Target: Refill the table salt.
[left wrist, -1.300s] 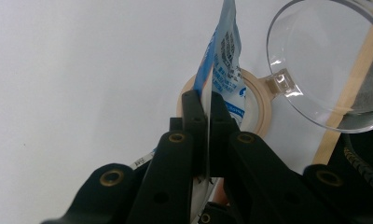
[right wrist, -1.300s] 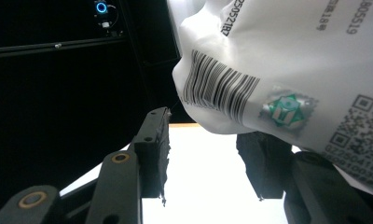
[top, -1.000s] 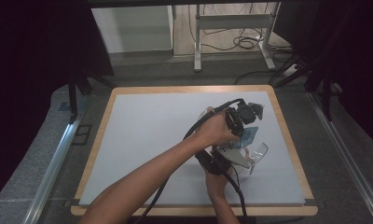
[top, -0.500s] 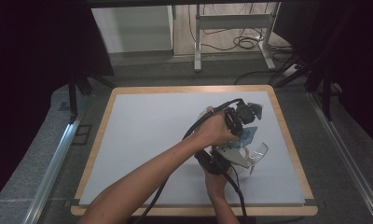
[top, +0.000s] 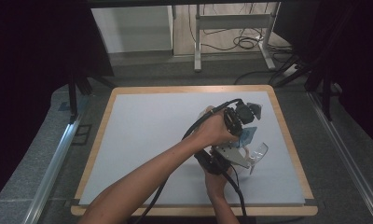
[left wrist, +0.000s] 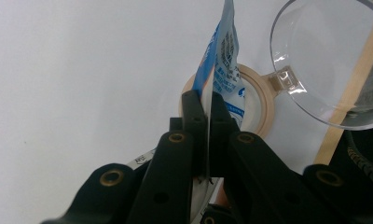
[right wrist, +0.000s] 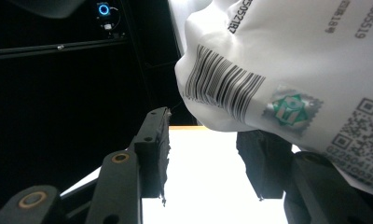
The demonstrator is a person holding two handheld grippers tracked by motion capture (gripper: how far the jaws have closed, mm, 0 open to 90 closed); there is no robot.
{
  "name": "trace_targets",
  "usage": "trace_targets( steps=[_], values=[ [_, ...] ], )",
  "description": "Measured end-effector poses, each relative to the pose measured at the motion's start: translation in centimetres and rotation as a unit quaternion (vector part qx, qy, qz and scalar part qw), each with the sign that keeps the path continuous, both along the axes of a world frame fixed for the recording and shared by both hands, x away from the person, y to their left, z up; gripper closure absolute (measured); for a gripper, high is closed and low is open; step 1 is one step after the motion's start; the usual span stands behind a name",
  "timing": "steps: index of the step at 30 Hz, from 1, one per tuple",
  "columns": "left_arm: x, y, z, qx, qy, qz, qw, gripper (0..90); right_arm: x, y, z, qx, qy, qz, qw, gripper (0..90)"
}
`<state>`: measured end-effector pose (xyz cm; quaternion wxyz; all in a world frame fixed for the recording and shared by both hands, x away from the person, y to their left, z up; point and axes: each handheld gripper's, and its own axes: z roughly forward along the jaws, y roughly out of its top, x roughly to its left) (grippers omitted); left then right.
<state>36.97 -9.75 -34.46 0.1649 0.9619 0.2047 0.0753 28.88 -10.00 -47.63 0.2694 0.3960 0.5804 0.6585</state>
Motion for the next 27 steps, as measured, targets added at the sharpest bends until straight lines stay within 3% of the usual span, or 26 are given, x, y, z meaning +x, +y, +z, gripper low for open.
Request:
trace_targets(
  steps=[27],
  values=[
    [-0.09,0.1,0.16,-0.002,-0.001,0.002,1.0,90.0,0.03,-0.15,-0.14,0.005,0.003,-0.003,1.0,60.7]
  ],
)
